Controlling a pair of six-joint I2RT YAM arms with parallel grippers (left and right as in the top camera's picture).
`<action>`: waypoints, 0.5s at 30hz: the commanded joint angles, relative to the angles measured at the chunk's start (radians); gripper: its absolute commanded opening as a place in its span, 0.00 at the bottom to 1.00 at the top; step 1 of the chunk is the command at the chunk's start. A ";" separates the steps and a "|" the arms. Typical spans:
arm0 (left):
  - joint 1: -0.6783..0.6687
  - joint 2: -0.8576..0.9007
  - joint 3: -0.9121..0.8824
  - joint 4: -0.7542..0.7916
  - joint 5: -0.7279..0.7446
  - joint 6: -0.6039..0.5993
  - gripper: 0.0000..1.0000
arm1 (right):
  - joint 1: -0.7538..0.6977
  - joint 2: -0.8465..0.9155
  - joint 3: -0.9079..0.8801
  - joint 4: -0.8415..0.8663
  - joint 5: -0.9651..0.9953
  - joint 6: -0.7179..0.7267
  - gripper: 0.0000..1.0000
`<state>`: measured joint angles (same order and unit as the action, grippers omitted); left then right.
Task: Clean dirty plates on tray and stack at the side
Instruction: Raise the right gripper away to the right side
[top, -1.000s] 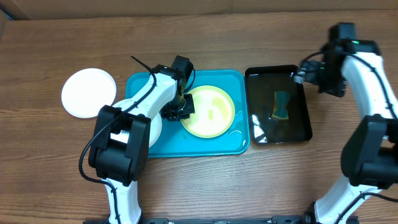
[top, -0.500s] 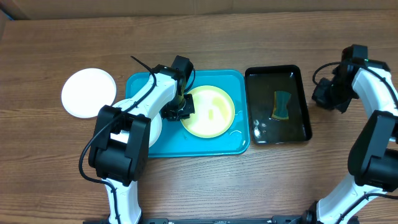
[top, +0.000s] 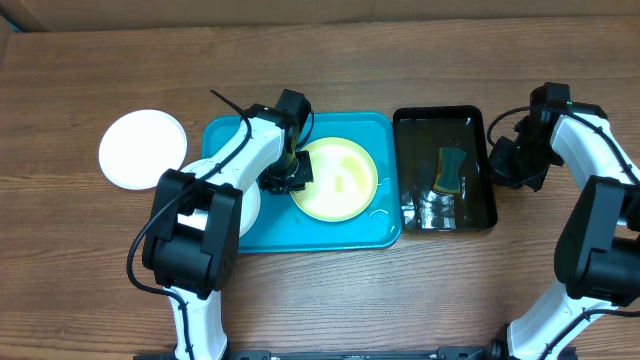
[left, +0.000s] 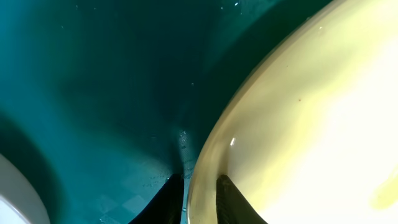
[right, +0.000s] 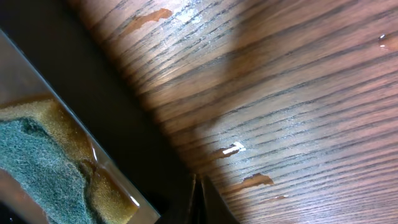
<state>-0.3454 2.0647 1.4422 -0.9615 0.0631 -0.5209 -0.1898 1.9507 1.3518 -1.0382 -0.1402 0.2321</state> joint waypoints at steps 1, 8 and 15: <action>-0.002 0.023 -0.014 0.014 -0.014 0.005 0.21 | 0.008 -0.008 0.007 0.005 -0.019 -0.004 0.10; -0.002 0.023 -0.014 0.035 -0.014 0.005 0.24 | 0.003 -0.008 0.193 -0.097 -0.019 -0.004 0.52; -0.008 0.023 -0.015 0.042 -0.014 0.004 0.08 | 0.003 -0.008 0.258 -0.120 -0.019 -0.003 1.00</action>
<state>-0.3458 2.0647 1.4414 -0.9195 0.0647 -0.5217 -0.1883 1.9514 1.5986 -1.1526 -0.1516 0.2302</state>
